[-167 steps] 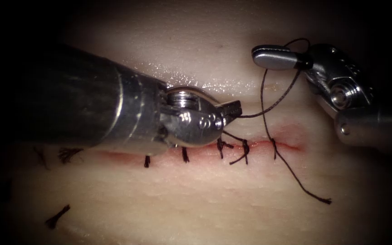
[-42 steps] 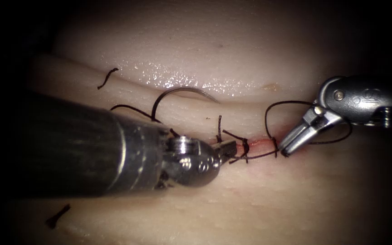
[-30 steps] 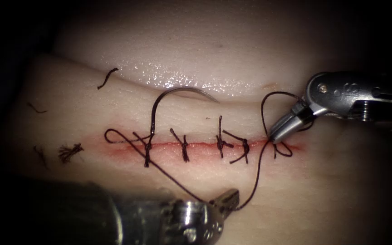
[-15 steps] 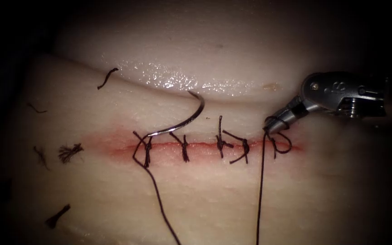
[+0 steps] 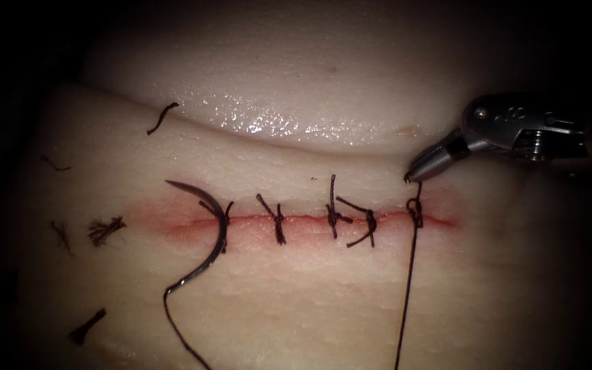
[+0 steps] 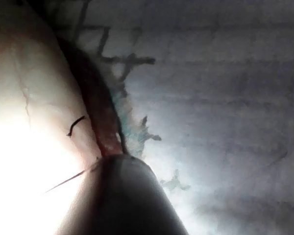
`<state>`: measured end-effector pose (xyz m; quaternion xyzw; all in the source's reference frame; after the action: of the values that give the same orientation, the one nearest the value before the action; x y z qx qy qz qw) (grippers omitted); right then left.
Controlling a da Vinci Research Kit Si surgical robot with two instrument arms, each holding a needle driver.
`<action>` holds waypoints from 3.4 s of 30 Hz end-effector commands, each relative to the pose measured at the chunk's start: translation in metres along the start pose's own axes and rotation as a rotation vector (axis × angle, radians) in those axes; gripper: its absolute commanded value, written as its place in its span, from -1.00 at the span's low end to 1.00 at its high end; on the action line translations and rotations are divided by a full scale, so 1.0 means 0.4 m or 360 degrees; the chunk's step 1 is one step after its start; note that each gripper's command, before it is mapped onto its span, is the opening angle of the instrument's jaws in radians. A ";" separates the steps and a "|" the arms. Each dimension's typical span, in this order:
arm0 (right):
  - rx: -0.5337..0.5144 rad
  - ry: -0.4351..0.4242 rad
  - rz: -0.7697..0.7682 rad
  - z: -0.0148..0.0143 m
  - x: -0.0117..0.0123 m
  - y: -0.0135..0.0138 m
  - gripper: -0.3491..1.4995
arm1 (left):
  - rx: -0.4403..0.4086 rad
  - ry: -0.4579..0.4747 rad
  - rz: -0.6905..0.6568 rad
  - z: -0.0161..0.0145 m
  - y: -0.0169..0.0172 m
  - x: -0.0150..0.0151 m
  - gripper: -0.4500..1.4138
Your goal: Wound Closure
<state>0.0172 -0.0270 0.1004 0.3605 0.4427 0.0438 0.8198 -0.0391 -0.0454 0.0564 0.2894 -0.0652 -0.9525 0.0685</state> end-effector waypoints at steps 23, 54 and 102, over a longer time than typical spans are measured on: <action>-0.0390 -0.0059 0.0147 0.0014 -0.0058 0.0103 -1.00 | -0.0271 0.0174 0.0162 0.0036 0.0217 0.0129 -1.00; -0.0756 0.0644 0.0284 -0.0100 0.0019 -0.0159 0.69 | 0.0032 0.0248 -0.0234 -0.0040 -0.0515 -0.0091 -1.00; -0.0624 0.1366 0.0002 0.0105 0.0177 -0.0319 -1.00 | -0.0034 0.0005 -0.0414 0.0628 -0.0576 -0.0544 -1.00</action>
<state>0.0206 -0.0356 0.0883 0.1453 0.7253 0.2757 0.6138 -0.0369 -0.0170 0.0848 0.2955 -0.0167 -0.9537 -0.0529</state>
